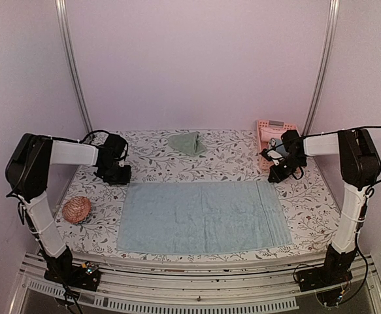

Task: Roll the towels
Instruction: Smooth out the towel at the center of the board, then pick up the towel from the center of the board.

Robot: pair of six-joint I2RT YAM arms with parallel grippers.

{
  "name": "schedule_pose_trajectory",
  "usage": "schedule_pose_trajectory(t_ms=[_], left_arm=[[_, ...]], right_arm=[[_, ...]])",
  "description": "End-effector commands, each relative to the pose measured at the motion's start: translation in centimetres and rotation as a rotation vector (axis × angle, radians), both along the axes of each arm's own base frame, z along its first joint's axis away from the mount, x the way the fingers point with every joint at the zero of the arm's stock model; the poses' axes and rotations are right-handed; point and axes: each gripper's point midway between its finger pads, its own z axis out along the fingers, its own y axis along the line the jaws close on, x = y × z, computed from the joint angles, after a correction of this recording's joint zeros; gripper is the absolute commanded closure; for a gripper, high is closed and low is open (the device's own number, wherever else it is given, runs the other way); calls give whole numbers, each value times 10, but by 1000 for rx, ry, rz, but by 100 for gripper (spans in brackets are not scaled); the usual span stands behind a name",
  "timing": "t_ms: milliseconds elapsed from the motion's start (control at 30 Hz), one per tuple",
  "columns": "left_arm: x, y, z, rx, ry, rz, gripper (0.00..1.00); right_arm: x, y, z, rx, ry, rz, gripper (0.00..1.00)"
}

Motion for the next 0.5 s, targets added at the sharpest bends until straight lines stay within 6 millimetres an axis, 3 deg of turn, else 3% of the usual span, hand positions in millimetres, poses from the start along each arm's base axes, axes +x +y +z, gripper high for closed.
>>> schedule_pose_trajectory(t_ms=[0, 133, 467], left_arm=[[2, -10, 4, -45, -12, -56, 79], [4, -22, 2, -92, -8, -89, 77], [7, -24, -15, -63, 26, -96, 75]], right_arm=[[-1, -6, 2, -16, -8, -2, 97], [-3, -5, -2, -13, 5, 1, 97], [-4, -3, -6, -4, 20, 8, 97]])
